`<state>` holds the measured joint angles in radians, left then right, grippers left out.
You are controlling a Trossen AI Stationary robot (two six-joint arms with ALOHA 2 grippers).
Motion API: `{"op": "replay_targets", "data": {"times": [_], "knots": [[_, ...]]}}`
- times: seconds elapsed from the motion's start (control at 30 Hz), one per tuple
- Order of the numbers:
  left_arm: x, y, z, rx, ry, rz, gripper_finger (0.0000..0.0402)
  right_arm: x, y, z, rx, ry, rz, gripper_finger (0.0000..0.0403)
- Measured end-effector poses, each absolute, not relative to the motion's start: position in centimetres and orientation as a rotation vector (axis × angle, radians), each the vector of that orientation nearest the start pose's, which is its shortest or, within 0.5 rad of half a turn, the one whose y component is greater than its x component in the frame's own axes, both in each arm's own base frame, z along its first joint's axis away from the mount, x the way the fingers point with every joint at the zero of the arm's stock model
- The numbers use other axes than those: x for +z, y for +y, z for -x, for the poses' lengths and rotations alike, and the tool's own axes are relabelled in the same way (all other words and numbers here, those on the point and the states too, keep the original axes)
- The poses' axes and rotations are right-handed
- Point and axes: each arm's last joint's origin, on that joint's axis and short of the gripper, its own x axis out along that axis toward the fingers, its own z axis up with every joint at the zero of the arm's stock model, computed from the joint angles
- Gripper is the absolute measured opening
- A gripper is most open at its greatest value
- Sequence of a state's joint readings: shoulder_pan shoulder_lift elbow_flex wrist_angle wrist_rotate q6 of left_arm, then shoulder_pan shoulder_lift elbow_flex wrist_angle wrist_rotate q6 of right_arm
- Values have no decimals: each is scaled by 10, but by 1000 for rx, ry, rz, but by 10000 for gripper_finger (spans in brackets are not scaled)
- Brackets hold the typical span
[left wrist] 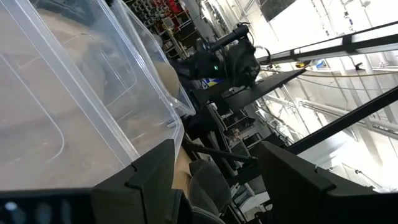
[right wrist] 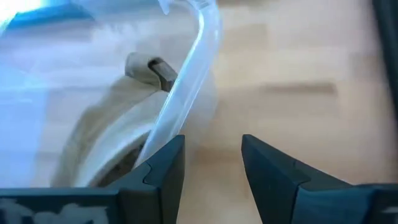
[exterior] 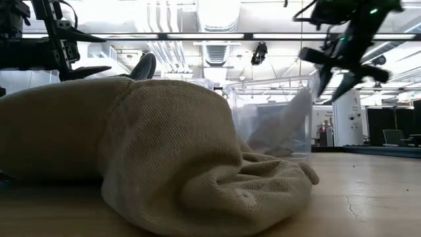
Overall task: Pick & Place hat
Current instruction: Adjust the transparent bins
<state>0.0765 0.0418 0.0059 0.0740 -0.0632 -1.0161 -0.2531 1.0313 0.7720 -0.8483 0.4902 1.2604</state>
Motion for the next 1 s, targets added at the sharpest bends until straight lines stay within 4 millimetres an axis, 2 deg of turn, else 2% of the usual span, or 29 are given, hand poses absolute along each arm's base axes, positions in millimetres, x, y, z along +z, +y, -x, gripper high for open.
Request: {"op": "replay_targets", "data": {"times": [0.23,0.5,0.63,0.77,0.87,1.0], "knots": [[169,9,-99,109,-106,1014,225,236,-97,-193,-1107,555,-899,138],[168,9,-99,116,-94,1020,225,228,-115,-220,-1049,663,-796,126],[164,9,-100,127,-53,1108,225,239,-116,-219,-1130,722,-729,121],[160,6,-103,56,54,1155,225,261,-111,-206,-1189,774,-684,118],[155,6,-106,74,106,1193,225,275,-103,-195,-1119,816,-736,118],[147,6,-110,114,196,1197,225,279,-87,-188,-1025,865,-808,114]]}}
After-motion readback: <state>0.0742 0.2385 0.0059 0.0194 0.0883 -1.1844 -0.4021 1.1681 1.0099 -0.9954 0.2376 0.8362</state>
